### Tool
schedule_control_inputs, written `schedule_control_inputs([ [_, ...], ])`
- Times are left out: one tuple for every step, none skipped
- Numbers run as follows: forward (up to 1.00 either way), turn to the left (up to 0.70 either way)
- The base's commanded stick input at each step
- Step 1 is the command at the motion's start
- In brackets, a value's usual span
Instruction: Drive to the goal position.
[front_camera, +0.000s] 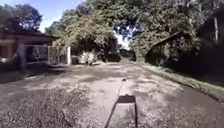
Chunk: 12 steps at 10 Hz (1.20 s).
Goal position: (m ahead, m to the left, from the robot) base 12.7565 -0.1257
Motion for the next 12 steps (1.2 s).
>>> schedule_control_inputs([
  [0.70,0.00],
  [0.70,0.00],
  [0.70,0.00],
  [0.70,0.00],
  [0.70,0.00],
  [0.70,0.00],
  [0.70,-0.18],
  [0.70,-0.35],
  [0.70,-0.35],
  [0.70,-0.35],
  [0.70,-0.35],
  [0.70,-0.35],
])
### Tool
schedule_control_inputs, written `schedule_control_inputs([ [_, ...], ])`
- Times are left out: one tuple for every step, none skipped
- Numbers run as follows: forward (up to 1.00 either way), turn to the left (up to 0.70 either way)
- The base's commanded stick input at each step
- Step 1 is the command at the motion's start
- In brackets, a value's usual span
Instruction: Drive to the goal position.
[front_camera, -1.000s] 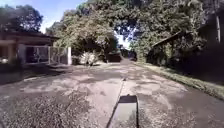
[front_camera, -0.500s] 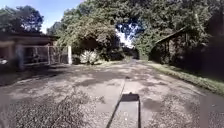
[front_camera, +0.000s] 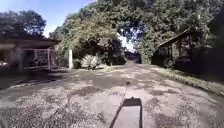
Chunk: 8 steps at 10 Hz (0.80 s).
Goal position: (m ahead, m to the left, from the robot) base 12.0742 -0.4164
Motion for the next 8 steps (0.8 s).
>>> schedule_control_inputs([
  [0.70,-0.35],
  [0.70,-0.35],
  [0.70,-0.35],
  [0.70,-0.35],
  [0.70,-0.11],
  [0.70,0.00],
  [0.70,0.00],
  [0.70,0.00],
])
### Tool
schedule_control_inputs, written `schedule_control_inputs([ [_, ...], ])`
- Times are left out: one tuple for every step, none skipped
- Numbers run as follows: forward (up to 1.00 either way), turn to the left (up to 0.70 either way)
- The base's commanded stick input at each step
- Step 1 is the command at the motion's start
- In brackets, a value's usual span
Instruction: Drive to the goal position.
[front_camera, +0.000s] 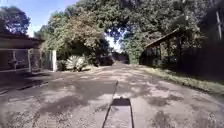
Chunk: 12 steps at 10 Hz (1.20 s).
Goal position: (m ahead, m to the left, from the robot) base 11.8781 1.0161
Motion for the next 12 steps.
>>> schedule_control_inputs([
  [0.70,0.00],
  [0.70,0.00],
  [0.70,0.00],
  [0.70,0.00],
  [0.70,0.00],
  [0.70,0.00],
  [0.70,0.00],
  [0.70,0.00],
  [0.70,0.00],
  [0.70,0.00],
  [0.70,0.00],
  [0.70,0.00],
])
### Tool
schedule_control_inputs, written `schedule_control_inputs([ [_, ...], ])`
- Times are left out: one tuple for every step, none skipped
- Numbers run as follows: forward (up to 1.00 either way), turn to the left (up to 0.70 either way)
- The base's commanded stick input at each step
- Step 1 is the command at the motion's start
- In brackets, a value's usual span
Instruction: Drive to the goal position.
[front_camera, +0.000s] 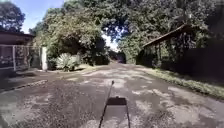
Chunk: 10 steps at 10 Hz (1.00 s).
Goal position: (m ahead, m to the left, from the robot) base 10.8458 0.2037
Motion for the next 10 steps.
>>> schedule_control_inputs([
  [0.70,0.00],
  [0.70,0.00],
  [0.70,0.00],
  [0.70,0.00],
  [0.70,0.00],
  [0.70,0.00],
  [0.70,0.00],
  [0.70,0.00],
  [0.70,0.00],
  [0.70,0.04],
])
